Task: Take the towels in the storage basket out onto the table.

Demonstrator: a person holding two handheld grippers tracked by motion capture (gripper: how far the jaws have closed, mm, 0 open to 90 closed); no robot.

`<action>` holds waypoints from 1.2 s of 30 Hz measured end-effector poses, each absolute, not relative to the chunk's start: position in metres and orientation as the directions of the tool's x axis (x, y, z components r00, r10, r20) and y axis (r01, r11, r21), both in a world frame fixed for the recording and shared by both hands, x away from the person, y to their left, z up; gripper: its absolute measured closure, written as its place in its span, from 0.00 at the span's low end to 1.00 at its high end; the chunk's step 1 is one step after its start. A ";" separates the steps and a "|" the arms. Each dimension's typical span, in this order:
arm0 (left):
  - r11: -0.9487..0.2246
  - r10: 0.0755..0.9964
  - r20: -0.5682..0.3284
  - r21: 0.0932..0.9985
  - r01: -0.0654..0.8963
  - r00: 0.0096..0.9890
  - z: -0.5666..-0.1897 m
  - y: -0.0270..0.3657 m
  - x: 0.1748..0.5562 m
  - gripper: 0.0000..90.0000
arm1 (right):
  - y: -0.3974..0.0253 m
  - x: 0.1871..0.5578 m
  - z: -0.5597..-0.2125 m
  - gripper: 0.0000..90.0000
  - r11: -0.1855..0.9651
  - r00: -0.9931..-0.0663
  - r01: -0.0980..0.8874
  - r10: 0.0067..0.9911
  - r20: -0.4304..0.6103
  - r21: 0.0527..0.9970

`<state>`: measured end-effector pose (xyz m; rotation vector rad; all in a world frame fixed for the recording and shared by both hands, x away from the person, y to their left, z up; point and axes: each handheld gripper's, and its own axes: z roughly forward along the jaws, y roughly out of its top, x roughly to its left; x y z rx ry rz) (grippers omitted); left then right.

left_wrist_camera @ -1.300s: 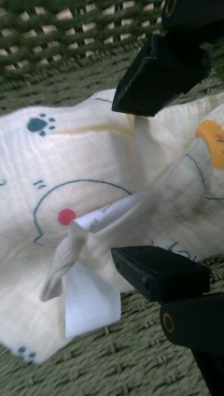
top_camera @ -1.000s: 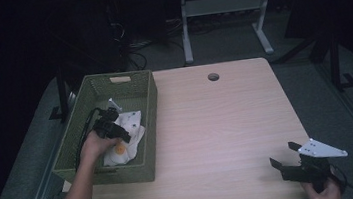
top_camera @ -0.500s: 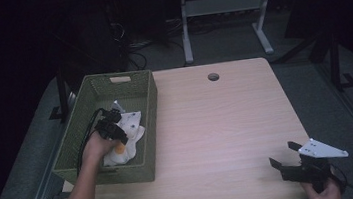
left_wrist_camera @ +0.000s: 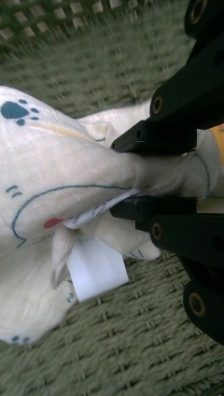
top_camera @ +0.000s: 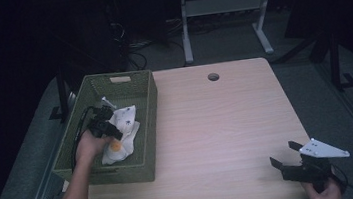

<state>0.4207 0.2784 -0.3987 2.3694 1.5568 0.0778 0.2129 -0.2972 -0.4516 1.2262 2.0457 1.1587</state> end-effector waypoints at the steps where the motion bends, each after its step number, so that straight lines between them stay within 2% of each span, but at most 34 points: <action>1: -0.356 0.904 -0.134 0.292 0.888 0.407 -0.396 0.282 0.419 0.81 | -0.297 0.213 -0.452 0.16 0.236 -0.479 0.467 0.878 0.019 0.852; 9: -0.295 0.897 -0.201 0.390 0.872 0.393 -0.376 0.300 0.409 0.80 | -0.297 0.213 -0.451 0.16 0.231 -0.473 0.467 0.881 0.020 0.854; 14: -0.231 0.877 -0.287 0.453 0.861 0.386 -0.366 0.311 0.405 0.80 | -0.296 0.214 -0.451 0.16 0.232 -0.473 0.464 0.881 0.018 0.855; 25: -0.119 0.823 -0.431 0.507 0.854 0.371 -0.356 0.322 0.401 0.79 | -0.297 0.213 -0.451 0.16 0.220 -0.474 0.466 0.880 0.031 0.857; 36: -0.004 0.718 -0.580 0.548 0.836 0.384 -0.345 0.336 0.397 0.80 | -0.297 0.214 -0.451 0.16 0.220 -0.465 0.469 0.885 0.027 0.855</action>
